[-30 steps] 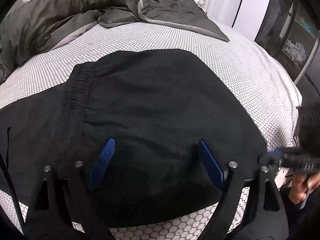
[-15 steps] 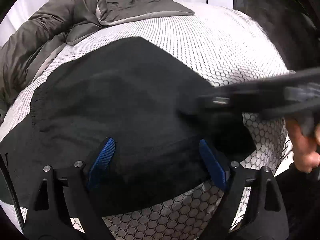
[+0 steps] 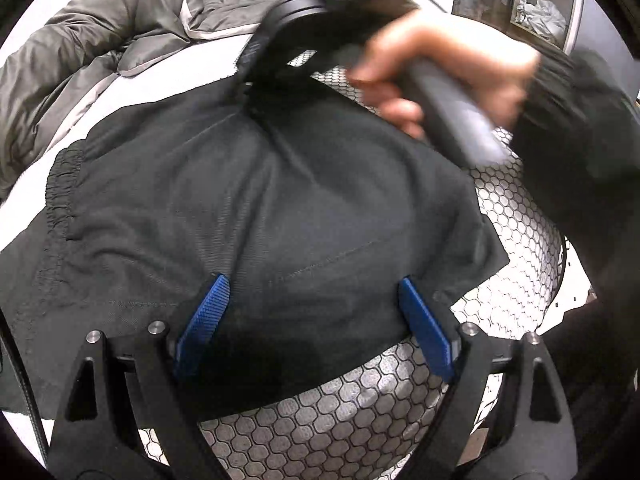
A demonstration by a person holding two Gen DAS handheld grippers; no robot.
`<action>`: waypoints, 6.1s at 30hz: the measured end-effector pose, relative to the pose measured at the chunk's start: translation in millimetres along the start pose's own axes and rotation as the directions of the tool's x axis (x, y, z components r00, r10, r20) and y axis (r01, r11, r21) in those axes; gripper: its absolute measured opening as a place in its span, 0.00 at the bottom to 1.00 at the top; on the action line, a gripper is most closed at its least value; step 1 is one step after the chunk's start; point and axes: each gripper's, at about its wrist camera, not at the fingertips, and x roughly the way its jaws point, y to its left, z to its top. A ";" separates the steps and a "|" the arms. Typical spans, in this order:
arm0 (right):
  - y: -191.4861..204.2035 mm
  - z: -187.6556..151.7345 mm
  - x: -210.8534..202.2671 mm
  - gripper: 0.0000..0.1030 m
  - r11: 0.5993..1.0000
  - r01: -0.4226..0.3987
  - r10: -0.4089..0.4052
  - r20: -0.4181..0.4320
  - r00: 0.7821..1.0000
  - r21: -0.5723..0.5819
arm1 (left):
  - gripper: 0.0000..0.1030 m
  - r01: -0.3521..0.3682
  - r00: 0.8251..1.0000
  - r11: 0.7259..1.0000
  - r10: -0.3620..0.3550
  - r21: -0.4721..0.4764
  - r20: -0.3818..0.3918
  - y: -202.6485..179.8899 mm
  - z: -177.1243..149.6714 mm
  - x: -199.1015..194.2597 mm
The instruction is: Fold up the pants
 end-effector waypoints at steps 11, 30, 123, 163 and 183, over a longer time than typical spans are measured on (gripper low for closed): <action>-7.7 -29.8 -82.0 0.84 0.972 0.225 -0.213 0.157 0.964 -0.065 | 0.89 0.055 0.992 0.991 -0.040 -0.123 0.121 38.3 1.5 -45.2; -3.7 -48.0 -54.6 0.39 0.991 0.130 -0.131 0.149 0.980 0.018 | 0.99 -0.122 0.960 0.801 0.245 -0.586 0.135 219.6 -56.5 -97.8; 58.6 -21.4 -28.3 0.66 0.988 0.032 -0.006 0.171 0.985 -0.149 | 0.09 -0.137 0.982 0.941 0.171 -0.308 0.084 181.9 98.2 9.8; 76.9 -146.4 -75.2 0.79 0.918 0.230 -0.199 0.126 0.972 -0.323 | 0.82 -0.178 0.981 0.968 0.189 -0.175 0.048 102.1 -33.8 -33.6; 20.3 -151.8 -114.4 0.85 0.996 0.058 -0.046 0.169 0.985 -0.067 | 0.82 0.034 0.948 0.389 0.279 -0.921 0.152 314.2 -199.5 -135.6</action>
